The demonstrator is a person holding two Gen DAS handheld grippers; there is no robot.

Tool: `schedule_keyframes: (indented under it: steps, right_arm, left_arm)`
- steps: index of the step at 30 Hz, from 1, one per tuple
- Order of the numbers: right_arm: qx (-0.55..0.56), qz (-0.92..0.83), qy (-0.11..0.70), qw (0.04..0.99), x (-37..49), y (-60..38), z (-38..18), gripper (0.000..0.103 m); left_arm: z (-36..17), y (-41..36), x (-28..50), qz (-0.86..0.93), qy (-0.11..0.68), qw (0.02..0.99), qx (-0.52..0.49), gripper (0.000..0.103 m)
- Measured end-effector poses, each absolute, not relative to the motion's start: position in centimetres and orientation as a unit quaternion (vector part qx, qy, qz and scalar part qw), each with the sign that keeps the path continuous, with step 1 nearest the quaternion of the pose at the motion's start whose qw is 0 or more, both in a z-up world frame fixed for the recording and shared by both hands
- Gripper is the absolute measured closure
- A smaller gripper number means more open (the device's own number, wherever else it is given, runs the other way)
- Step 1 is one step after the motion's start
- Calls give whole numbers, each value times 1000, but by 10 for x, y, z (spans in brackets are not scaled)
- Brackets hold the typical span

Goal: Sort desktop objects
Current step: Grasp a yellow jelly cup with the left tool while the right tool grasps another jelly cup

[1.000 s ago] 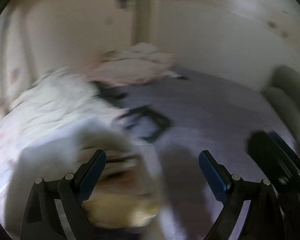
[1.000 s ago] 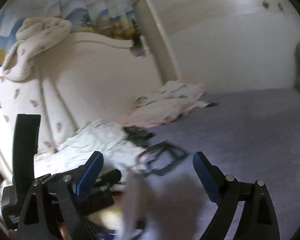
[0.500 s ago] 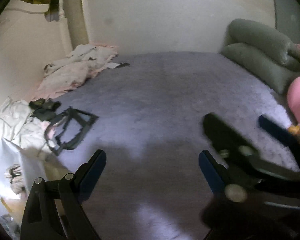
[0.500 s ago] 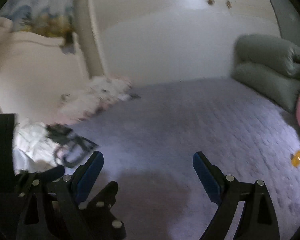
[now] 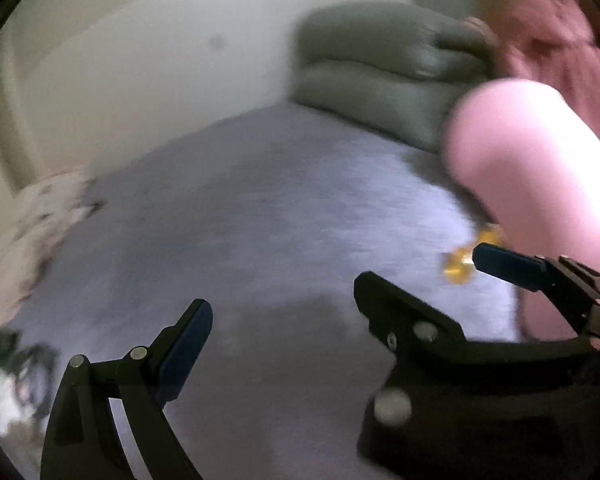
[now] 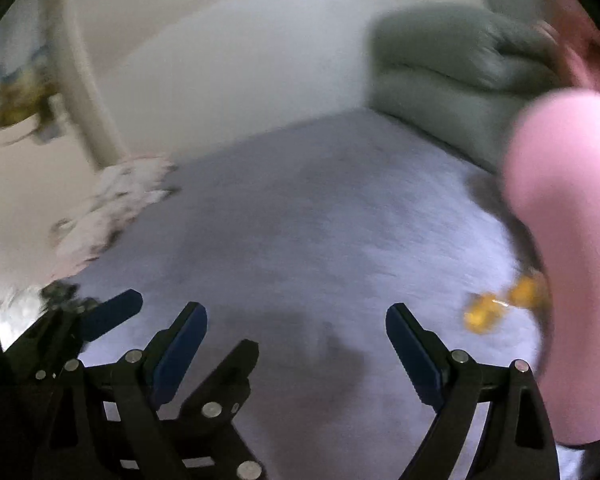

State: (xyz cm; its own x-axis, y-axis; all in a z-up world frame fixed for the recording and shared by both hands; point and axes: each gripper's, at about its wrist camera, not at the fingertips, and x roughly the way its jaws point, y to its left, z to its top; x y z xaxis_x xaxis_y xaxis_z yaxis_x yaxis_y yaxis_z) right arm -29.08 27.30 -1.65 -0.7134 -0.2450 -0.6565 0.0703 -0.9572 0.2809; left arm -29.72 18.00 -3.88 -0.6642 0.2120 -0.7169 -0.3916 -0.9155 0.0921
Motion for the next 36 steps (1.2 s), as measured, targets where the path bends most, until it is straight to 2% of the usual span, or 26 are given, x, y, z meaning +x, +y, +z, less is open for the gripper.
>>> schedule_keyframes:
  steps: [3,6,9,14,16,18,19,29,31,32,36]
  right_arm:
    - [377,-915,-145,7,-292,327,-34,11]
    - [375,-901,-213,-54,-293,385,-59,11]
    - [346,-892,-284,-58,-295,418,-78,19]
    - [326,-876,-345,-87,-330,437,-92,22]
    - [332,-854,-384,-114,-334,441,-107,48]
    - [384,-826,-391,-135,-341,450,-124,62]
    - [386,-825,-384,-150,-339,452,-124,65]
    - [377,-824,-388,-168,-332,459,-124,65]
    - [377,-825,-382,-173,-333,457,-125,65]
    - [378,-825,-382,-175,-333,457,-125,65]
    - [371,-827,-381,-182,-332,455,-126,65]
  left_arm:
    - [-55,230,-308,889,126,219,-383,10]
    - [-68,273,-316,882,148,249,-371,10]
    - [-82,300,-333,882,172,245,-363,15]
    - [-111,308,-365,865,153,272,-393,27]
    - [-124,313,-367,858,177,282,-391,27]
    - [-131,316,-367,854,183,298,-385,27]
    - [-132,316,-369,850,172,312,-387,27]
    - [-151,318,-370,833,135,345,-411,28]
    - [-152,324,-374,832,126,356,-406,49]
    - [-154,325,-375,835,112,356,-405,66]
    - [-154,318,-372,861,102,308,-392,66]
